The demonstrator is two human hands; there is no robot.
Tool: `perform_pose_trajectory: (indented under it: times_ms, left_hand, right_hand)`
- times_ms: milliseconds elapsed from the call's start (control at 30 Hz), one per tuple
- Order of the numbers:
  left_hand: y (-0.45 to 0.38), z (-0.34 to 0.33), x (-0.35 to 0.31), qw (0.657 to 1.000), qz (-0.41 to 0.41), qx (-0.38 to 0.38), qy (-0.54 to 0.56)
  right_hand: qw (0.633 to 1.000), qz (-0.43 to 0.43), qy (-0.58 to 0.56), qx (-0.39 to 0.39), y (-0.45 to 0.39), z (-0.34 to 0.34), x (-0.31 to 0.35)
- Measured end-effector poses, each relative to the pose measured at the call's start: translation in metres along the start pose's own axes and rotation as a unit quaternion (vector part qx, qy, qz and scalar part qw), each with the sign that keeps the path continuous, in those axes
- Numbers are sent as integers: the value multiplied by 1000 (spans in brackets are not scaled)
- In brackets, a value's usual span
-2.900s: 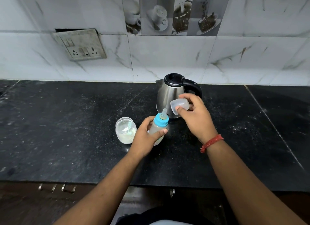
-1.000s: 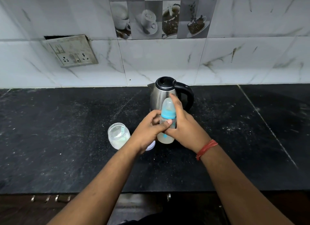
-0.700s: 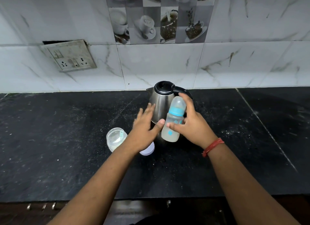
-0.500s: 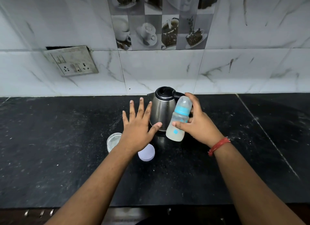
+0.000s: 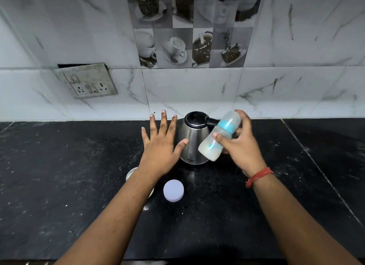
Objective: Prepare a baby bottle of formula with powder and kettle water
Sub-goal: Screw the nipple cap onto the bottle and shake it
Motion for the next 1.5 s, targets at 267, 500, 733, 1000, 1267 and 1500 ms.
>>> perform_pose_trajectory:
  times_ms: [267,500,733,1000,1267,1500]
  left_hand:
    - [-6,-5,9,1000,12,3,22]
    - [-11,-6,16,1000,7,3,-2]
    - [-18,-2,17,1000,5,5,1]
    - [-26,0,17,1000,-2,0,7]
    - [-31,2,20,1000,4,1,3]
    - [-34,5,24,1000,2,-16,16]
  right_hand:
    - [998,1,30,-46,-5,-7,-4]
    - [983,39,-116,-137,-11,8,5]
    - [972,26,-184,-147,-18,12,5]
    - [971,10,-191,-142,-25,2,1]
    - [986,-3,-141,-83,-30,-7,1]
    - [998,-7,-62,-25,-30,-15,-3]
Point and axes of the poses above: each hand's wrist, its own y-axis away from the middle knuckle, its own z-axis out of the back of the hand, x = y × z, the point moved 4 cm from there along -y, towards the middle knuckle, and after that the axes turned 12 degrees about -z, right-handed, at the moved point
